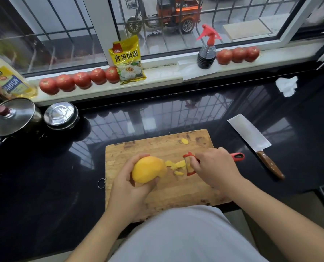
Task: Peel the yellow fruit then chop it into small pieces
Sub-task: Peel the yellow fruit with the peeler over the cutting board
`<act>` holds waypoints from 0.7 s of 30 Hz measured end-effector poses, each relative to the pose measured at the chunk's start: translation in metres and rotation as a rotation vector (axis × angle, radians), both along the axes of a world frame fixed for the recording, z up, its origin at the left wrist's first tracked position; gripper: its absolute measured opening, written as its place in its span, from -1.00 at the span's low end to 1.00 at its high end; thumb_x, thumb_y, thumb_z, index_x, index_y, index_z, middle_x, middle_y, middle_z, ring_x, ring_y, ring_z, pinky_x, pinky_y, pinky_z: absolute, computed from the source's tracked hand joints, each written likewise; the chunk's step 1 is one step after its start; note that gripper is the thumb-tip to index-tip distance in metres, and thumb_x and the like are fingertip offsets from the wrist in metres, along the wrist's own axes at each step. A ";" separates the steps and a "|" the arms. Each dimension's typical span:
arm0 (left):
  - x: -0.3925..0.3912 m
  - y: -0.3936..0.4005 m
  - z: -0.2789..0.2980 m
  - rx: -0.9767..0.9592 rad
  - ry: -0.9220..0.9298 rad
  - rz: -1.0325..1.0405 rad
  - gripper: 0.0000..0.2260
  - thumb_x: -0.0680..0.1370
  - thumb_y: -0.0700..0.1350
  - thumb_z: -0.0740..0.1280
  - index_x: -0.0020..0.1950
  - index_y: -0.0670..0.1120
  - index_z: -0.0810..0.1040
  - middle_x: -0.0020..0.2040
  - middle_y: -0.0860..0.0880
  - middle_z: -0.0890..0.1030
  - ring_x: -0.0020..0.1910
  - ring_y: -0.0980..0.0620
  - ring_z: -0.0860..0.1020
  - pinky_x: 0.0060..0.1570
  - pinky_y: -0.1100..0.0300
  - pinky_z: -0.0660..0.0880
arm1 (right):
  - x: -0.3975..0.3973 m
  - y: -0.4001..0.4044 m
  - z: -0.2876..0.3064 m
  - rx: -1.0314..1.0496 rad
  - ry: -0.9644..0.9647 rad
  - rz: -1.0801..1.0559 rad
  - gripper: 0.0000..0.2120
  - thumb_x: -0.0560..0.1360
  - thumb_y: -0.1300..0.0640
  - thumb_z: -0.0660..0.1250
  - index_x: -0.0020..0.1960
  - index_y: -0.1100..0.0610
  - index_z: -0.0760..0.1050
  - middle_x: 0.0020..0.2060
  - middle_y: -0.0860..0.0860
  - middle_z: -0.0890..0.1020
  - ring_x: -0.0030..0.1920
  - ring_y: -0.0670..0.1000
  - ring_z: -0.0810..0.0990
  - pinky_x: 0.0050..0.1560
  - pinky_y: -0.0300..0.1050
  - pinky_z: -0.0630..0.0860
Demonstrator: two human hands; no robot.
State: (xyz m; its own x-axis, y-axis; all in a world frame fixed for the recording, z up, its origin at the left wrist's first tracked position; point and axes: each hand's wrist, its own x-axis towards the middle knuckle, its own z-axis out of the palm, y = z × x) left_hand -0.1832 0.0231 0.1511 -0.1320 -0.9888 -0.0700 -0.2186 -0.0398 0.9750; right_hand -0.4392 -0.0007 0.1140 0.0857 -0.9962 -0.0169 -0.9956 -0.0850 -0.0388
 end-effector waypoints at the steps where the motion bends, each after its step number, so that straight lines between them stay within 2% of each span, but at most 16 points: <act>1: 0.000 -0.003 0.001 0.021 0.024 -0.009 -0.48 0.41 -0.30 0.60 0.20 0.19 0.59 0.15 0.30 0.59 0.12 0.24 0.57 0.03 0.35 0.55 | -0.005 -0.001 -0.007 0.043 0.025 -0.058 -0.52 0.67 -0.11 0.05 -0.39 0.00 0.32 -0.48 -0.09 0.45 -0.42 0.00 0.45 -0.16 -0.02 0.47; 4: 0.000 -0.009 0.002 0.047 0.021 -0.041 -0.49 0.43 -0.28 0.59 0.25 0.14 0.57 0.16 0.32 0.57 0.13 0.23 0.56 0.06 0.31 0.55 | -0.011 -0.004 -0.019 0.078 0.010 -0.166 -0.50 0.68 -0.15 -0.07 -0.34 -0.02 0.37 -0.42 -0.09 0.49 -0.35 0.02 0.48 -0.14 0.00 0.46; 6: 0.000 -0.011 0.000 0.045 -0.013 -0.043 -0.49 0.44 -0.27 0.59 0.25 0.16 0.57 0.16 0.32 0.56 0.15 0.22 0.55 0.10 0.26 0.56 | -0.009 -0.005 -0.017 0.056 -0.013 -0.158 -0.47 0.68 -0.17 -0.13 -0.29 -0.02 0.41 -0.36 -0.10 0.52 -0.30 0.01 0.48 -0.14 0.00 0.40; 8: 0.000 -0.011 -0.004 0.023 -0.066 -0.036 -0.48 0.43 -0.26 0.60 0.24 0.20 0.58 0.18 0.31 0.56 0.19 0.22 0.54 0.15 0.27 0.52 | -0.003 -0.003 -0.011 0.012 -0.011 -0.108 -0.50 0.70 -0.16 -0.11 -0.23 -0.02 0.43 -0.34 -0.11 0.51 -0.28 0.01 0.45 -0.14 -0.02 0.33; 12: -0.005 -0.013 -0.010 -0.143 -0.272 -0.063 -0.42 0.41 -0.27 0.62 0.23 0.27 0.55 0.17 0.26 0.56 0.24 0.30 0.48 0.17 0.50 0.34 | 0.013 0.000 0.014 -0.164 -0.059 -0.015 -0.52 0.71 -0.14 0.00 -0.24 -0.02 0.49 -0.38 -0.14 0.44 -0.31 -0.01 0.38 -0.14 -0.04 0.31; 16: -0.008 -0.013 -0.012 -0.252 -0.380 -0.089 -0.47 0.42 -0.26 0.61 0.29 0.13 0.58 0.18 0.27 0.58 0.25 0.30 0.45 0.23 0.49 0.29 | 0.039 0.009 0.043 -0.244 -0.168 0.129 -0.57 0.70 -0.10 0.04 -0.28 -0.01 0.41 -0.38 -0.13 0.41 -0.31 0.00 0.36 -0.10 -0.05 0.30; 21: -0.015 -0.010 -0.003 -0.286 -0.405 -0.079 -0.41 0.42 -0.27 0.58 0.28 0.26 0.52 0.16 0.32 0.57 0.23 0.28 0.48 0.20 0.50 0.30 | 0.060 0.015 0.047 -0.316 -0.121 0.129 -0.57 0.69 -0.08 0.10 -0.28 0.03 0.47 -0.40 -0.08 0.44 -0.32 -0.01 0.31 -0.17 -0.04 0.27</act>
